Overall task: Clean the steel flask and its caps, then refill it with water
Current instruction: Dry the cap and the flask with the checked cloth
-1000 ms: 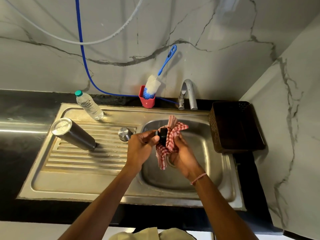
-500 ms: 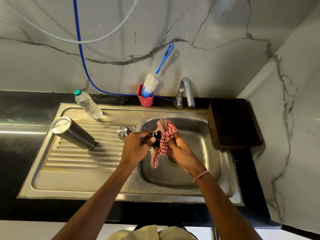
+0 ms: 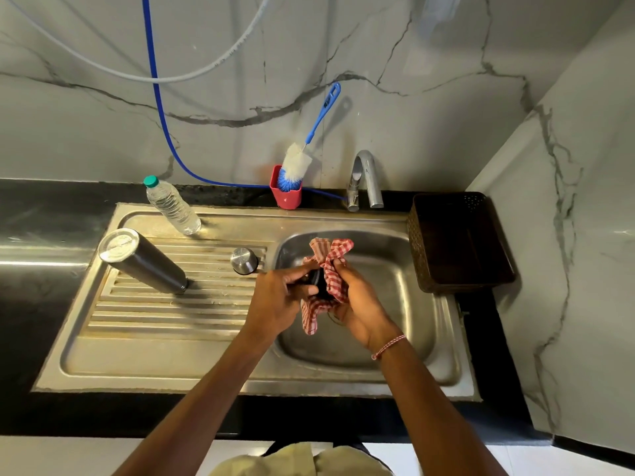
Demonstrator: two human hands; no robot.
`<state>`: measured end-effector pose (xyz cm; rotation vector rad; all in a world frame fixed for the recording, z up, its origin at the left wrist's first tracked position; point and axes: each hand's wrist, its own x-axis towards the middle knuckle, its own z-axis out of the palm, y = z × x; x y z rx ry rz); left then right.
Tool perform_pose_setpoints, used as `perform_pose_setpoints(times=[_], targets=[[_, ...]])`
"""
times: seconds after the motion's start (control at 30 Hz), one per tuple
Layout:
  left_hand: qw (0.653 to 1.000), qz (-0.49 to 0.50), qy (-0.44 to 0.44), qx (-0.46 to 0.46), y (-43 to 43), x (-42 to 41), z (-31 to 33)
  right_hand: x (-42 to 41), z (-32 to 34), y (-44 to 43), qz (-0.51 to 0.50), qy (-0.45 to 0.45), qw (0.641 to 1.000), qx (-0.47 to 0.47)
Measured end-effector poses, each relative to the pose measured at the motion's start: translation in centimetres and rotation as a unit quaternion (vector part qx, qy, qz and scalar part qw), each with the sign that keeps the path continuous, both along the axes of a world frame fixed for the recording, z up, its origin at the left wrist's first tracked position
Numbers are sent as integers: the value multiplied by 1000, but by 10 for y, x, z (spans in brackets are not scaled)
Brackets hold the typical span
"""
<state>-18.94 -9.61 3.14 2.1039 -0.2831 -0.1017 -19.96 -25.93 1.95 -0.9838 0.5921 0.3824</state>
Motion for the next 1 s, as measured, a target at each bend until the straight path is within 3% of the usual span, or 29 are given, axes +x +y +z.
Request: perform_pose_setpoints(times=[0.13, 0.3, 0.43, 0.57, 0.73, 1.0], targets=[[994, 88, 50, -43, -9, -5, -3, 0, -1, -2, -30, 29, 993, 111], [953, 119, 154, -234, -9, -6, -7, -9, 1, 1, -76, 17, 971, 225], [906, 116, 218, -344, -10, -3, 1, -12, 1, 2, -81, 3, 974, 212], [869, 115, 284, -388, -7, 1, 7, -14, 1, -3, -70, 8, 980, 187], [870, 90, 304, -379, -1, 2, 11, -13, 2, -12, -57, 9, 991, 120], [876, 81, 290, -377, -8, 3, 15, -8, 7, -19, -71, -36, 992, 96]])
